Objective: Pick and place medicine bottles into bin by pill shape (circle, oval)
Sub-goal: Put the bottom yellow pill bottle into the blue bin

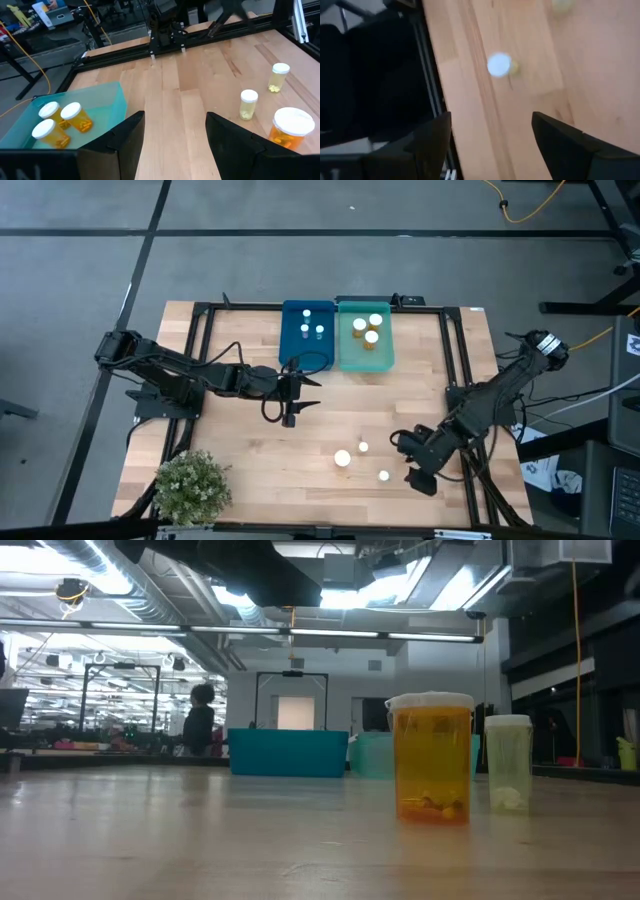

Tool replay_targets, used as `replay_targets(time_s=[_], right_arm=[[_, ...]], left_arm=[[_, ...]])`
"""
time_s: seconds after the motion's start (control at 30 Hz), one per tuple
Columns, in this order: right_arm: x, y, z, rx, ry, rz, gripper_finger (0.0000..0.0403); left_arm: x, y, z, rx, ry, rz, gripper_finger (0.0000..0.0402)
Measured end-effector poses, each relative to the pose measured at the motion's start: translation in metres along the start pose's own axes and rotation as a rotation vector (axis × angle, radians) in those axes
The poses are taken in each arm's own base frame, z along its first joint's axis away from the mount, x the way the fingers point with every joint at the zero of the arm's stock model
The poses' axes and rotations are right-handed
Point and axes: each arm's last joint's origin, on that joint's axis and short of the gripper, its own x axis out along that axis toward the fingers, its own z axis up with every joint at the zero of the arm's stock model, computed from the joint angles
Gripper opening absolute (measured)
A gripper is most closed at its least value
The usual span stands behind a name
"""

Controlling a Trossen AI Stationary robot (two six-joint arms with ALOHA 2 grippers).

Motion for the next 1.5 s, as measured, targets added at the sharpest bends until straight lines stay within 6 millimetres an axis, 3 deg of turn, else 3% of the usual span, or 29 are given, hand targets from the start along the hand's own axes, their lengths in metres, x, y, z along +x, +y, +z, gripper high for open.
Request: replay_targets(time_s=[0.2, 0.37, 0.57, 0.87, 1.3, 1.5], right_arm=[[-0.02, 0.029, 0.001, -0.078, -0.126, -0.011, 0.0278], [0.001, 0.04, -0.007, -0.22, -0.077, -0.061, 0.0278], [0.037, 0.037, -0.014, -0.374, 0.024, -0.199, 0.0278], [0.079, 0.026, -0.012, -0.439, 0.12, -0.33, 0.0278], [0.093, 0.027, 0.015, -0.519, 0.033, -0.245, 0.0278], [0.093, 0.027, 0.017, -0.54, 0.025, -0.234, 0.0278]], left_arm=[[0.0, 0.0, 0.0, 0.0, 0.0, 0.0, 0.0202], [0.0, 0.0, 0.0, -0.001, 0.0, 0.0, 0.0202], [0.0, 0.0, 0.0, -0.014, 0.0, -0.001, 0.0202], [0.0, 0.0, 0.0, -0.022, 0.0, 0.0, 0.0202], [0.0, 0.0, 0.0, -0.022, 0.0, 0.0, 0.0202], [0.0, 0.0, 0.0, -0.022, 0.0, 0.0, 0.0202]])
